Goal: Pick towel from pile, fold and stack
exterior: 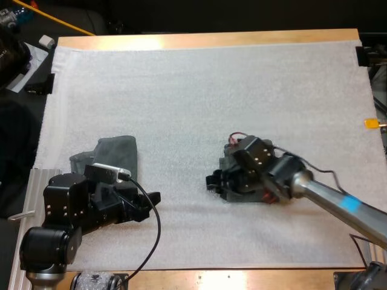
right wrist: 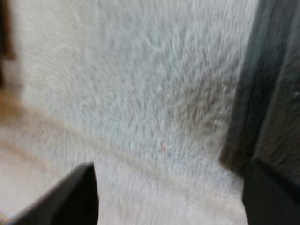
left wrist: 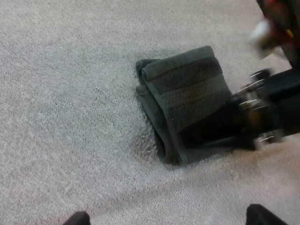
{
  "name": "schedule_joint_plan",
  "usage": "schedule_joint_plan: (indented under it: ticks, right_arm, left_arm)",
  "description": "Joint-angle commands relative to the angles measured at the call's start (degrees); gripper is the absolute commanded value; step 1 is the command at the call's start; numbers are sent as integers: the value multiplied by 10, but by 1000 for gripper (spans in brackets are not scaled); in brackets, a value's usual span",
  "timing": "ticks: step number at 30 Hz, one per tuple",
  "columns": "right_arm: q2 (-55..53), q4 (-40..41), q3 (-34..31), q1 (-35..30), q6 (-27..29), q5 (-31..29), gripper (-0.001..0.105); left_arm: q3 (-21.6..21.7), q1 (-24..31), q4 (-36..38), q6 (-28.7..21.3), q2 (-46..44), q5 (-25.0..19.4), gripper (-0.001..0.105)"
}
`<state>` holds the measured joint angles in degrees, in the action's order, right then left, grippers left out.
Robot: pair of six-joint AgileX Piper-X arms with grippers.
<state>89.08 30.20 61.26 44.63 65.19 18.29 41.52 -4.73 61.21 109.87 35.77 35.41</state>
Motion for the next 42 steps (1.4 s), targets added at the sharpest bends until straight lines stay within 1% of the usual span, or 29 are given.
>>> schedule_joint_plan:
  ticks: [1, 5, 11, 14, 15, 20, 23, 25, 28, 31, 35, 36, 37, 38, 39, 42]
  right_arm:
    - [-64, 57, 0, 0, 32, -66, 63]
    - [-136, 127, 1, 0, 64, -116, 64]
    - [-242, 217, 0, 0, 85, -149, 64]
    - [-236, 197, 3, 1, 74, -134, 64]
    - [-267, 213, 2, 2, 73, -133, 64]
    - [-352, 267, 3, 1, 65, -138, 64]
    - [-395, 296, 3, 1, 65, -150, 64]
    - [-414, 312, 4, 0, 67, -162, 64]
    - [-438, 329, 3, 1, 69, -188, 64]
    - [-452, 340, 2, 0, 72, -214, 64]
    - [-460, 351, 2, 1, 75, -241, 64]
    - [-460, 352, 2, 1, 74, -244, 64]
    - [-457, 349, 2, 1, 73, -242, 64]
    - [-456, 345, 2, 0, 71, -238, 64]
    - [-456, 343, 2, 0, 70, -237, 65]
    - [-455, 346, 2, 0, 70, -237, 66]
  left_arm:
    - [2, 0, 0, -3, -1, 8, 63]
    - [1, 0, -1, -4, 0, 9, 63]
    - [0, -3, -6, -7, 2, 11, 63]
    - [2, -2, -3, -7, -1, 6, 63]
    - [2, -2, -6, -6, -1, 6, 64]
    - [2, -3, -9, -6, 1, 7, 64]
    - [2, -3, -10, -6, 5, 8, 65]
    - [2, -4, -13, -6, 8, 12, 70]
    - [3, -8, -19, -2, 18, 18, 71]
    - [3, -24, -42, 13, 37, 25, 71]
    - [4, -74, -99, 50, 74, 20, 71]
    - [4, -90, -116, 61, 86, 17, 71]
    - [3, -94, -124, 60, 98, 18, 72]
    - [3, -85, -115, 52, 95, 22, 72]
    - [2, -88, -126, 49, 112, 27, 72]
    - [2, -131, -175, 67, 162, 20, 72]
